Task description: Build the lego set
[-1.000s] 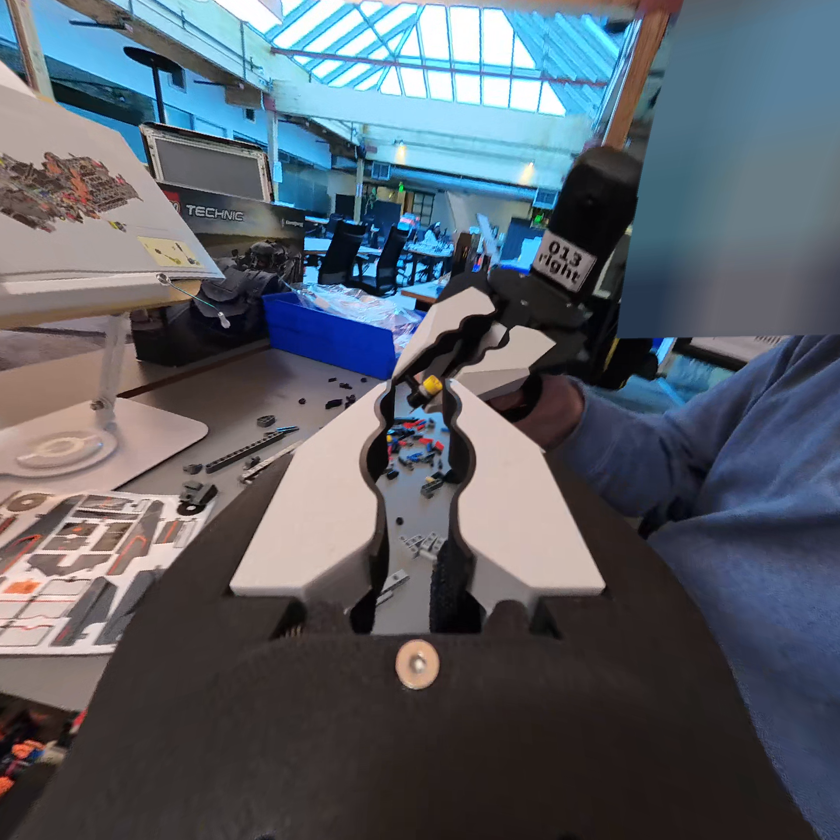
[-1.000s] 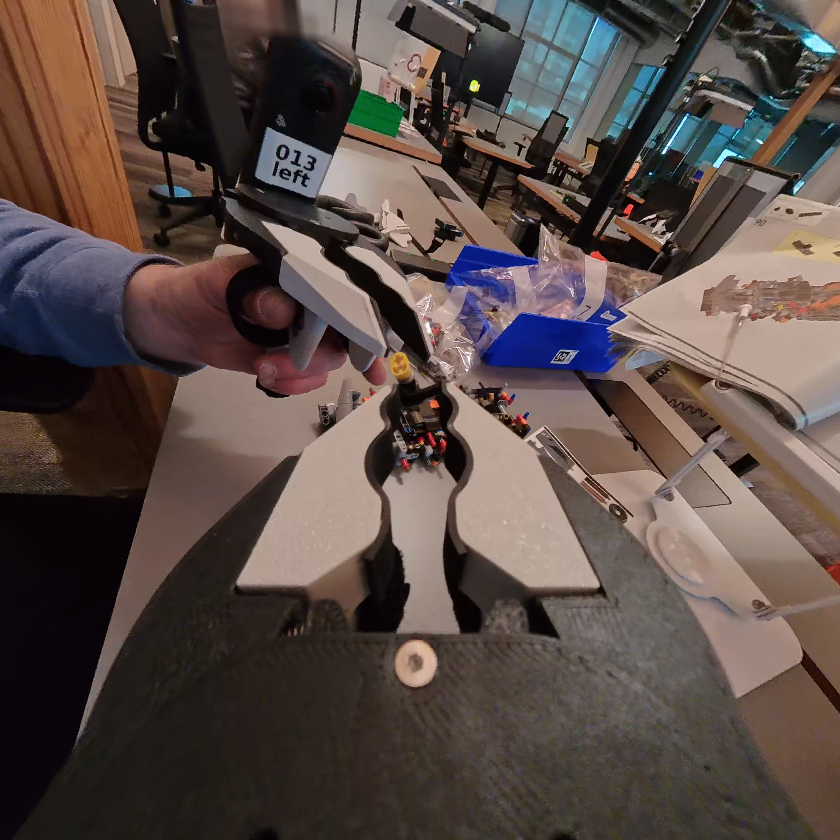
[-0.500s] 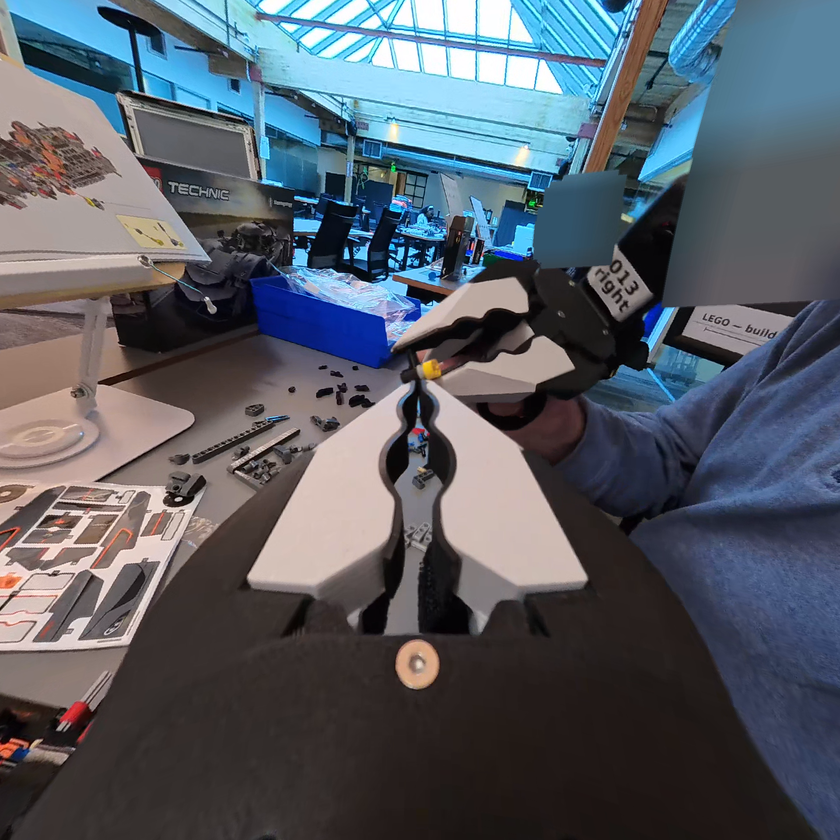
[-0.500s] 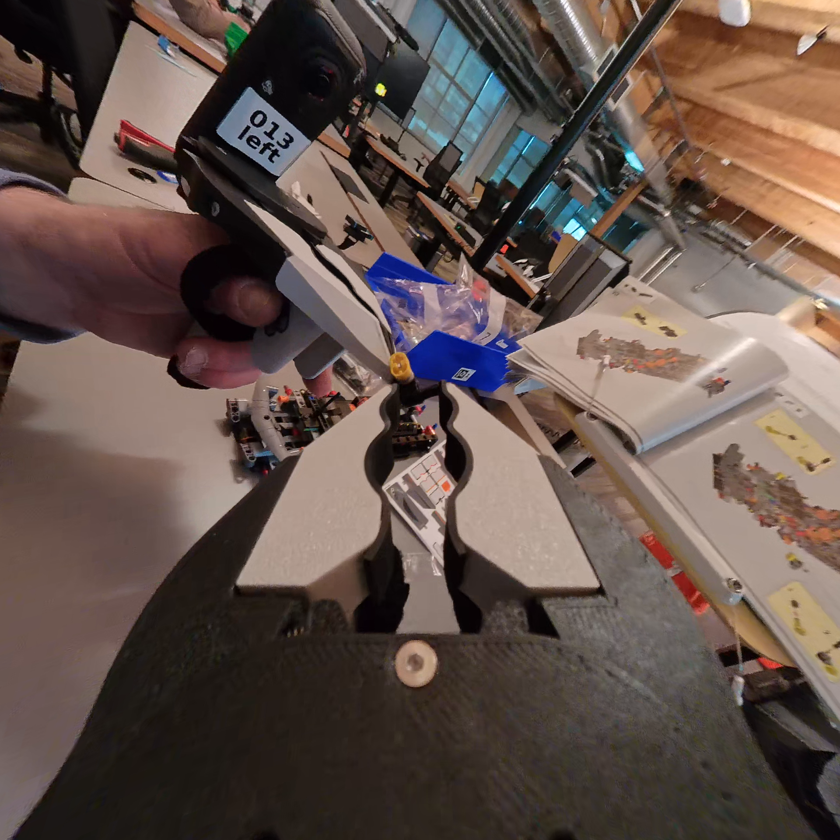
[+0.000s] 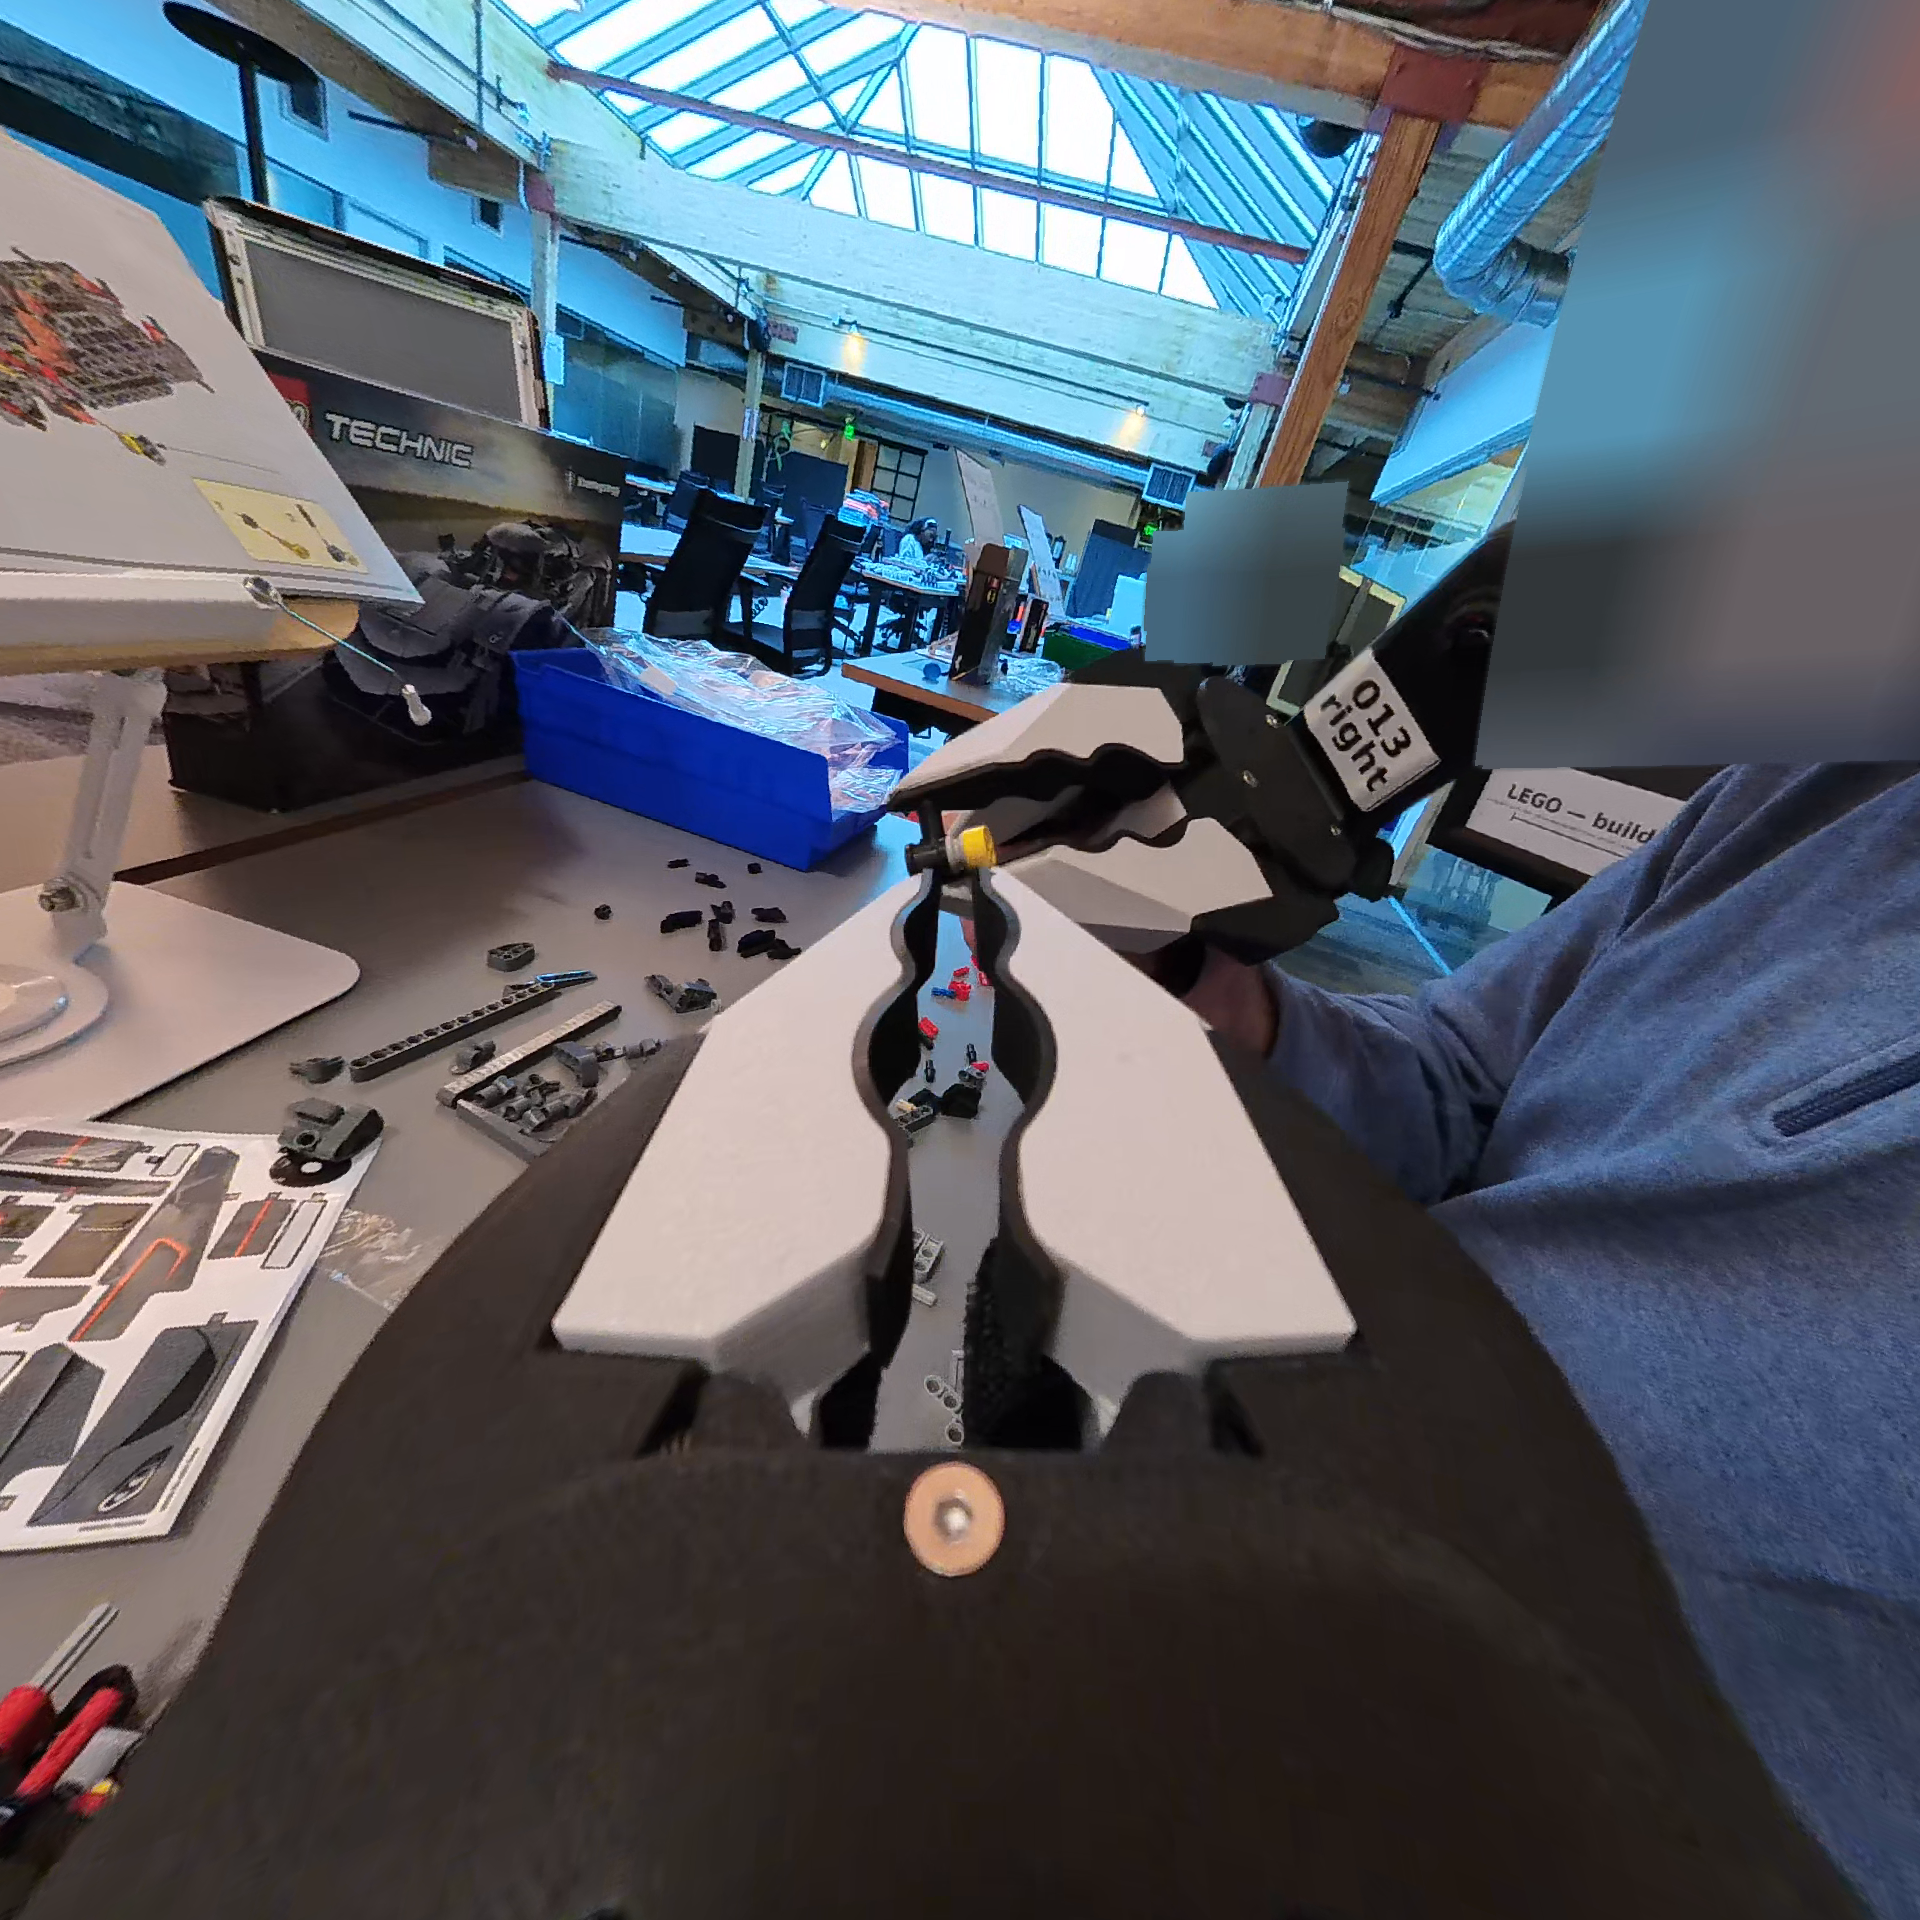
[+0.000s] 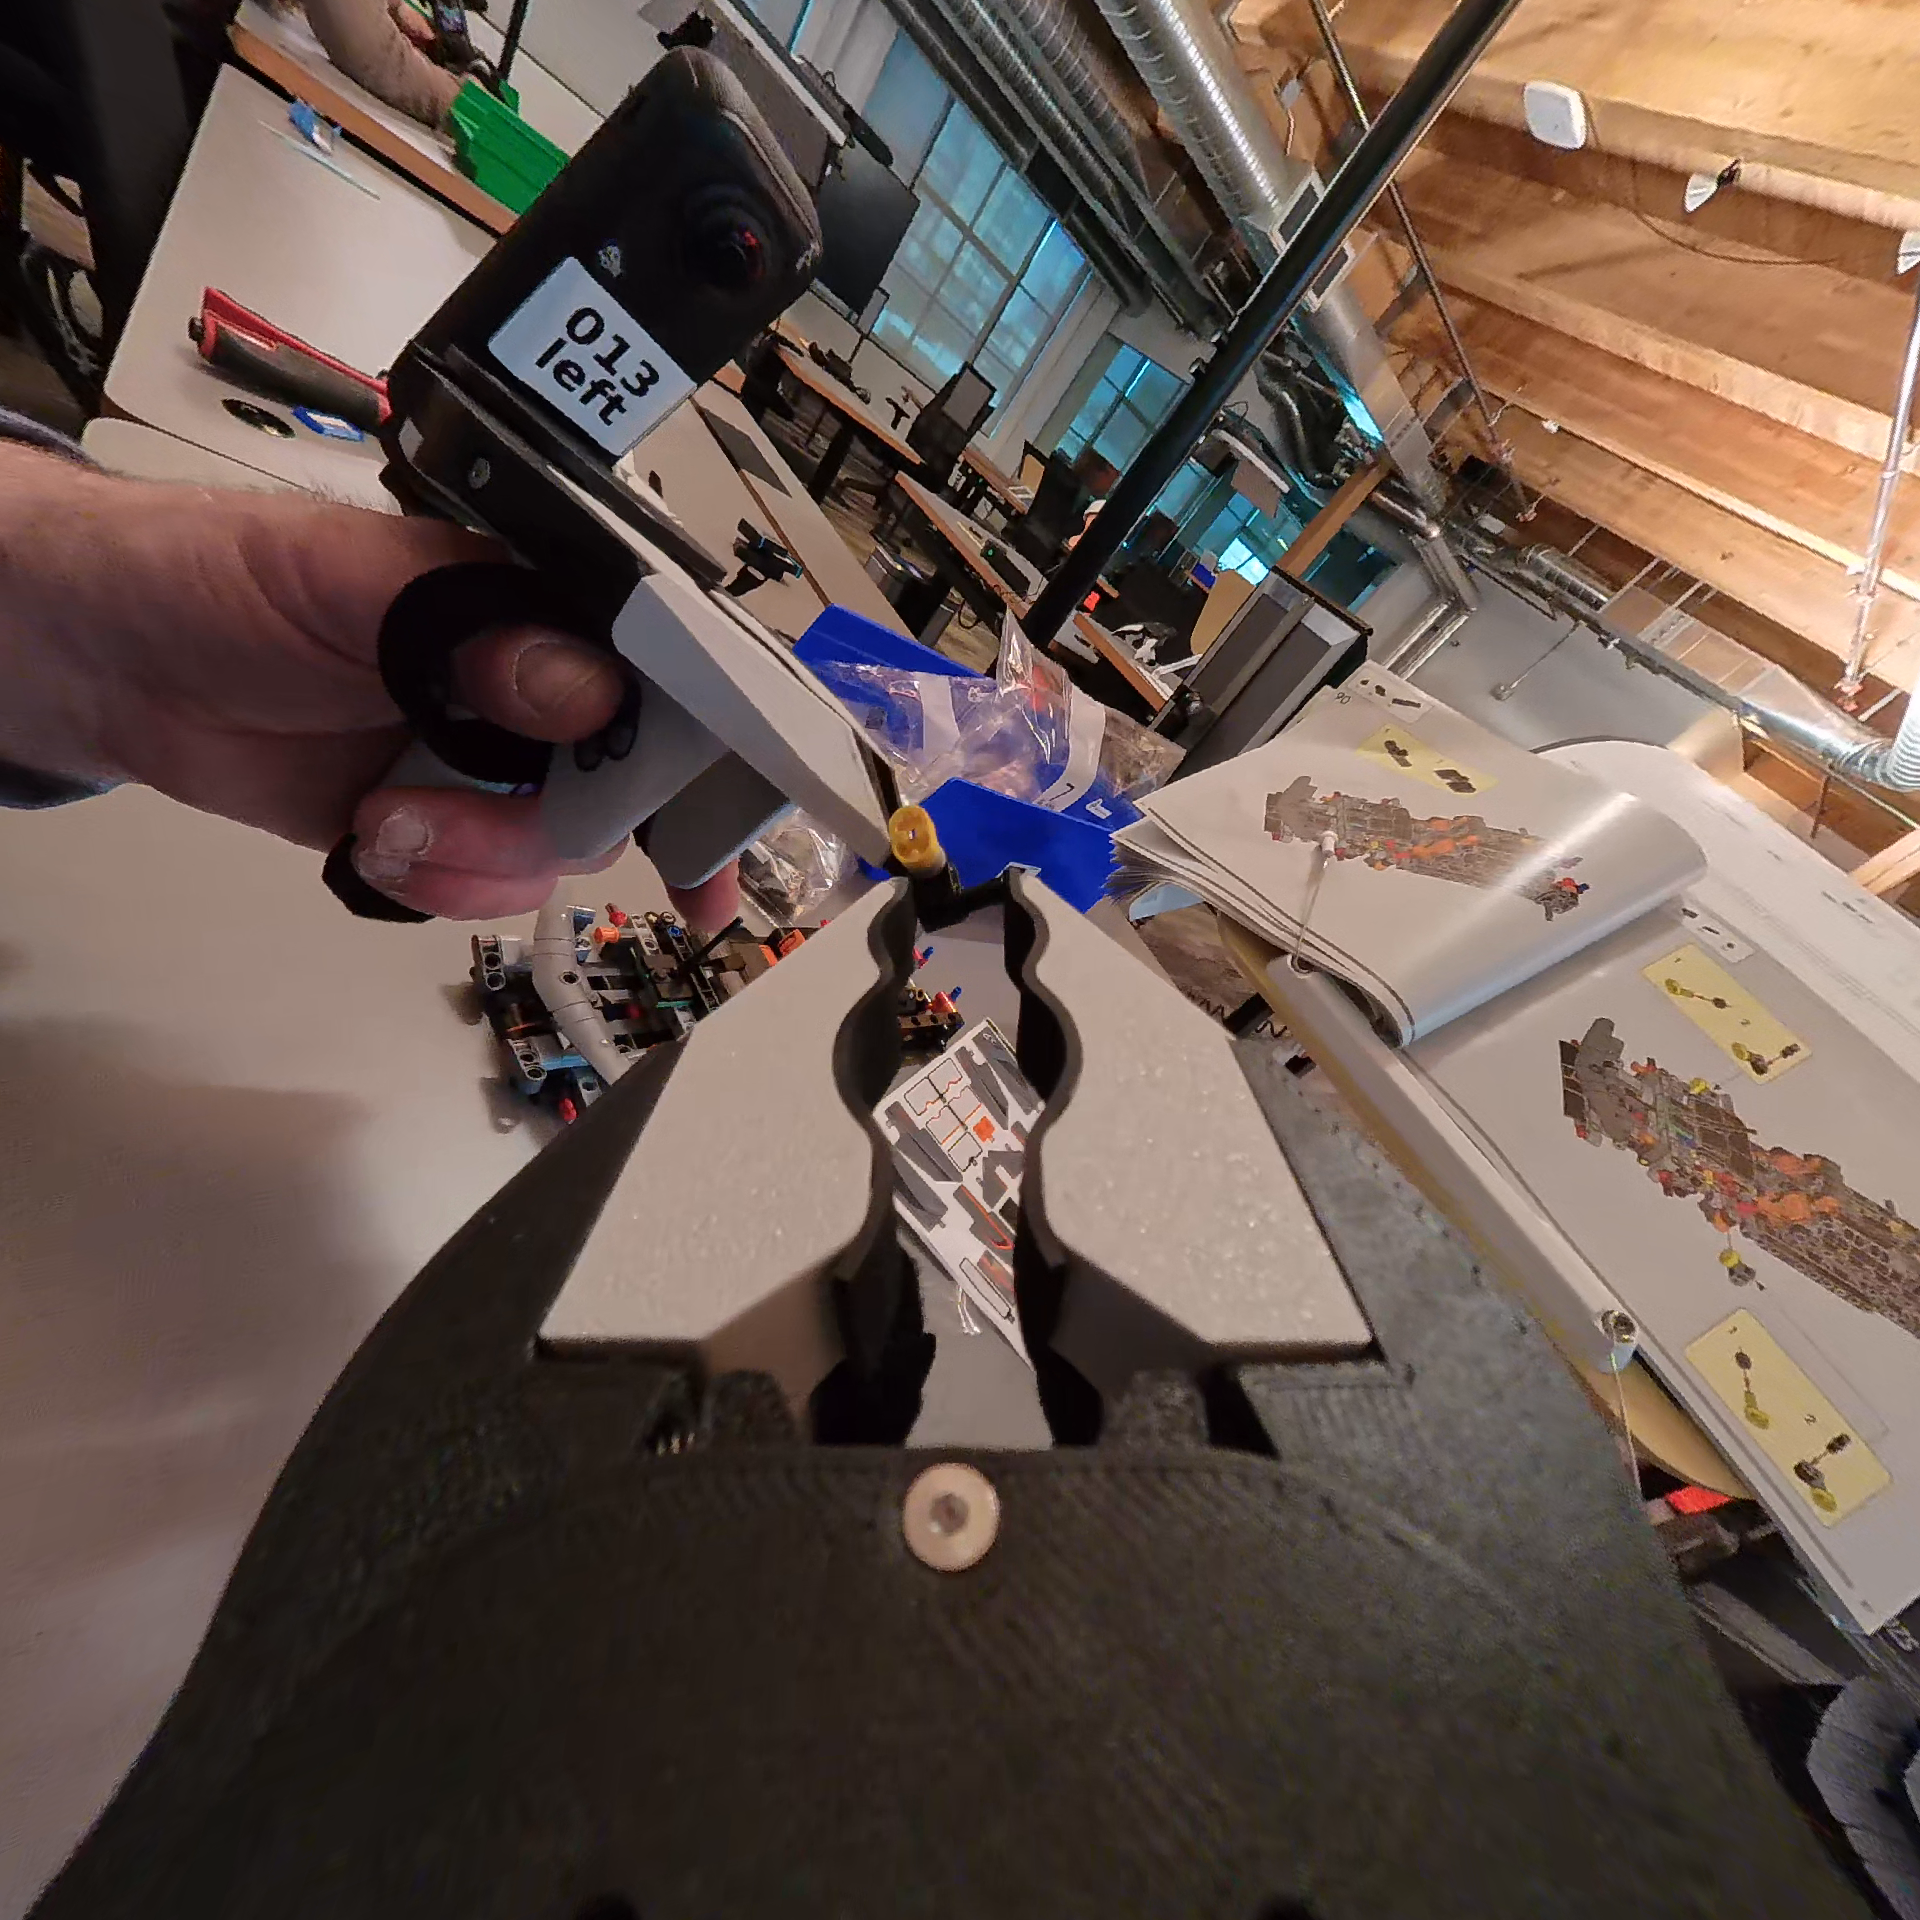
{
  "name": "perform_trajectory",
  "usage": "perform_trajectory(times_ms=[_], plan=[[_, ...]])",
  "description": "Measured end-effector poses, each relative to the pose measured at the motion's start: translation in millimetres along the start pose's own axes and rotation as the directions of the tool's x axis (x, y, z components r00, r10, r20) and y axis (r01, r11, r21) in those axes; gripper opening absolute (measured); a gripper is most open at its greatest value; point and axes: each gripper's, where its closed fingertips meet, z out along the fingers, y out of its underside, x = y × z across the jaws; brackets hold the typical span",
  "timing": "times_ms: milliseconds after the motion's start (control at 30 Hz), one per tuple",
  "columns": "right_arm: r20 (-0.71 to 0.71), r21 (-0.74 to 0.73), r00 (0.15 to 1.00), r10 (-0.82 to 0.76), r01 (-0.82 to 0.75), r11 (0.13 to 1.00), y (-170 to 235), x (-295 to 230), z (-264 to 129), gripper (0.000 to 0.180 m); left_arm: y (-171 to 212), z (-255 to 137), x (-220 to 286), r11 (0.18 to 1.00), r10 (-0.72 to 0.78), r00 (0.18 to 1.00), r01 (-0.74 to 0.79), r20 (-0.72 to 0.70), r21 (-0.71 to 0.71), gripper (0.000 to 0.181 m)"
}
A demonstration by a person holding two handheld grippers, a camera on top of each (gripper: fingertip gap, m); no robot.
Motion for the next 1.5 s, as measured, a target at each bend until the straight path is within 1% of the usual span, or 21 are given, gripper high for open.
perform_trajectory(times_ms=[300, 533, 867, 967, 1133, 1267, 1500], plan=[[0.004, 0.011, 1.000, 0.008, -0.008, 1.000, -0.4, 0.7, -1.2, 0.014, -0.6, 1.3, 2.1, 1.000, 0.002, 1.000, -0.002, -0.011, 0.007, 0.007], [0.023, 0.044, 0.996, 0.082, -0.083, 0.996, -1.1, 2.0, -2.5, 0.014, -1.6, 2.6, 4.2, 0.999, 0.047, 0.999, -0.046, 0.009, -0.007, 0.008], [-0.025, 0.035, 1.000, -0.019, 0.020, 0.999, -2.3, 0.9, -3.0, 0.014, -2.5, 1.7, 5.6, 1.000, 0.000, 1.000, 0.000, -0.019, 0.009, 0.010], [-0.037, 0.021, 0.998, -0.054, 0.055, 0.998, -1.1, 0.1, -2.6, 0.014, -3.4, 0.6, 4.0, 1.000, 0.001, 1.000, -0.001, -0.008, 0.011, 0.012], [-0.023, 0.004, 0.998, -0.059, 0.059, 0.998, 2.6, -2.6, -0.9, 0.014, -2.9, -0.7, 3.0, 1.000, 0.012, 1.000, -0.012, 0.009, -0.016, 0.014], [-0.024, -0.017, 0.995, -0.094, 0.094, 0.995, 4.9, -2.8, -0.9, 0.014, 0.8, 0.7, -0.8, 0.998, 0.024, 0.998, -0.021, 0.051, -0.052, 0.008], [-0.020, -0.032, 0.989, -0.145, 0.144, 0.989, 7.0, -4.1, -2.0, 0.014, 4.2, 1.5, -1.0, 0.998, 0.004, 0.999, -0.002, 0.044, -0.064, 0.007]])
